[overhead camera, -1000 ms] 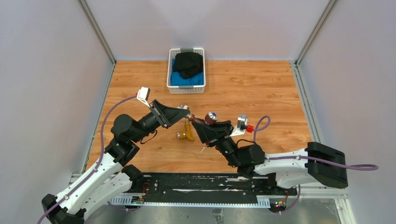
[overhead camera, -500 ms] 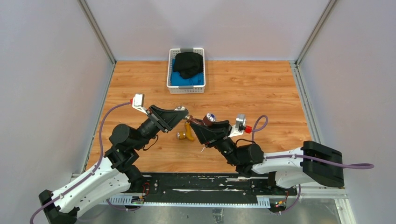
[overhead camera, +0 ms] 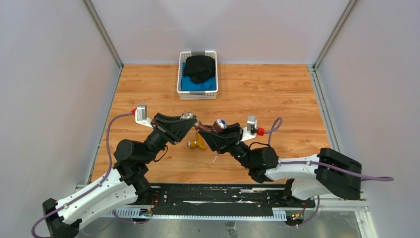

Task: Install the water faucets
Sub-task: Install the water faucet onto the adaptor.

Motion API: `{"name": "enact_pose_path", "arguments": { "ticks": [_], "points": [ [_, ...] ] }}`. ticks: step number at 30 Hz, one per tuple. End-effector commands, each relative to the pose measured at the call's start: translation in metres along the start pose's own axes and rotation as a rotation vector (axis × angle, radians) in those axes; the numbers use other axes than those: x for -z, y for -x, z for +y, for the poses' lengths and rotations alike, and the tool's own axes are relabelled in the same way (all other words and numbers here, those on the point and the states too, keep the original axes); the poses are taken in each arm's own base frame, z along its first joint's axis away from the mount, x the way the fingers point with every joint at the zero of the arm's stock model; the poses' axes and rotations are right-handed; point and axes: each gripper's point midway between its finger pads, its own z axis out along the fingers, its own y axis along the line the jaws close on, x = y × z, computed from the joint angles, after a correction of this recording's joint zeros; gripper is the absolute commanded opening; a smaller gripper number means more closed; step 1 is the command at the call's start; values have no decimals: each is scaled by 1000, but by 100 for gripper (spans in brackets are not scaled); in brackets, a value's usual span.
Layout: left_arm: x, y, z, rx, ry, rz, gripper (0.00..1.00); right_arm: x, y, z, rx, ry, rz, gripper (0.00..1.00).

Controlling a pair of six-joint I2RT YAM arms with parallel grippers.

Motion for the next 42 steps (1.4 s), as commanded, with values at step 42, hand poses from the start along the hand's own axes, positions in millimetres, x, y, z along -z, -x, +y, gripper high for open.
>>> {"name": "enact_pose_path", "arguments": {
  "ticks": [42],
  "points": [
    [33, -62, -82, -476, -606, 347, 0, -27, -5, 46, -1034, 377, 626, 0]
  ]
}}
